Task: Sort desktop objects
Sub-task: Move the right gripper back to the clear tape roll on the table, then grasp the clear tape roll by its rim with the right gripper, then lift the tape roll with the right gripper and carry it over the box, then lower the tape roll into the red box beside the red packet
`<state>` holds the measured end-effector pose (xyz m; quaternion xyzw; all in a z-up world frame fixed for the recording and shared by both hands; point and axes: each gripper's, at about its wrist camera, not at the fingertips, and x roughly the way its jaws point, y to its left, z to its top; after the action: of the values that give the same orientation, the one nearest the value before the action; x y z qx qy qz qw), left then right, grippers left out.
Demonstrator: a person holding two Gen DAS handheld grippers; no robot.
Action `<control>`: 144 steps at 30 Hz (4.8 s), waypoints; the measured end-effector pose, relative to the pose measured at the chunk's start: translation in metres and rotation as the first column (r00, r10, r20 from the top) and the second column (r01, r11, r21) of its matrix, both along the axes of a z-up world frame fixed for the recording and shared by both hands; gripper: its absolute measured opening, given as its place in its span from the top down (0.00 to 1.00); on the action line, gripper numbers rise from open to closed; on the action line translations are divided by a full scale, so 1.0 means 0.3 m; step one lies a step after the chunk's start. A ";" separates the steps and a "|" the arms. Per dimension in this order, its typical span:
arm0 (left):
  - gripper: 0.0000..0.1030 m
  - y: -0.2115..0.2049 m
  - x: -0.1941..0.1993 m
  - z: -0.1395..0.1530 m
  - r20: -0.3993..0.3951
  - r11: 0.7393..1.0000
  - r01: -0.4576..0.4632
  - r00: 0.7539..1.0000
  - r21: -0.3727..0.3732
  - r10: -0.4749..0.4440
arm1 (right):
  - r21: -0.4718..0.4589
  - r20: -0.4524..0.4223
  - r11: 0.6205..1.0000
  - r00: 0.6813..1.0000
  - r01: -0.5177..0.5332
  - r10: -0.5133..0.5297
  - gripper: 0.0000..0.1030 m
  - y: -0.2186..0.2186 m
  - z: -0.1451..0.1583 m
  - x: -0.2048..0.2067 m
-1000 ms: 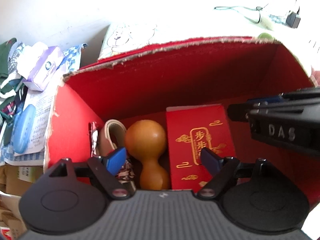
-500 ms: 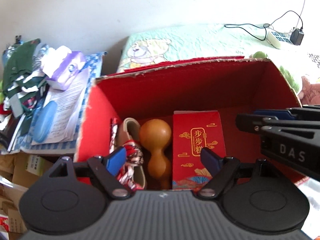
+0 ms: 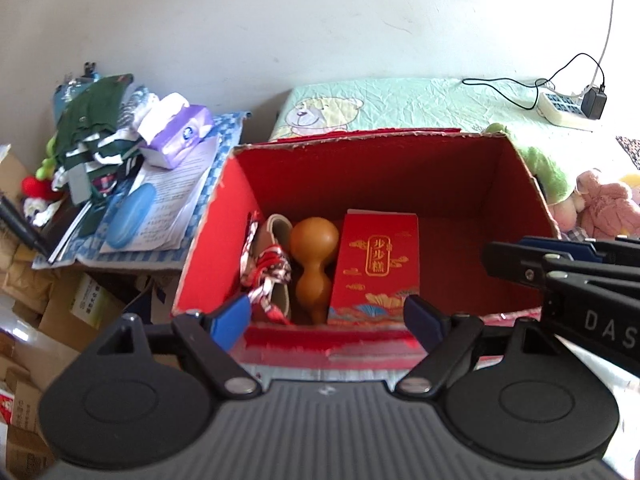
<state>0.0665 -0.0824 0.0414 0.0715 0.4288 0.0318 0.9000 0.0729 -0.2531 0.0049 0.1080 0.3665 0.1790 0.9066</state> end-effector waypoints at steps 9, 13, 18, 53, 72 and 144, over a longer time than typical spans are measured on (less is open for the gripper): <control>0.21 0.006 -0.152 -0.029 0.000 0.997 -0.071 0.998 -0.012 0.071 | 0.021 -0.010 0.997 0.997 -0.080 0.081 0.74 -0.020 -0.016 -0.121; 0.27 0.040 -0.210 -0.077 -0.030 0.994 -0.103 0.994 -0.026 0.103 | 0.026 -0.046 0.993 0.992 -0.113 0.114 0.74 -0.013 -0.061 -0.151; 0.34 0.098 -0.261 -0.152 -0.087 0.987 -0.136 0.988 -0.085 0.129 | 0.018 -0.101 0.991 0.986 -0.132 0.133 0.74 0.003 -0.142 -0.175; 0.80 0.147 -0.130 -0.350 -0.266 0.984 -0.074 0.964 -0.163 0.028 | 0.055 -0.308 0.982 0.932 -0.183 0.191 0.83 0.165 -0.315 -0.037; 0.85 -0.096 -0.128 -0.320 -0.267 0.989 0.062 0.959 -0.132 -0.096 | 0.051 -0.311 0.993 0.943 -0.106 0.117 0.84 -0.058 -0.306 -0.098; 0.87 -0.087 0.479 -0.206 -0.159 0.847 0.460 0.846 -0.266 -0.509 | -0.456 -0.078 0.890 0.996 -0.004 -0.036 0.87 0.091 -0.035 0.405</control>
<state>0.2102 -0.1084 -0.0203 0.0821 0.4957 -0.2530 0.8267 0.1942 -0.2257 -0.0054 -0.0972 0.4353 0.0759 0.8918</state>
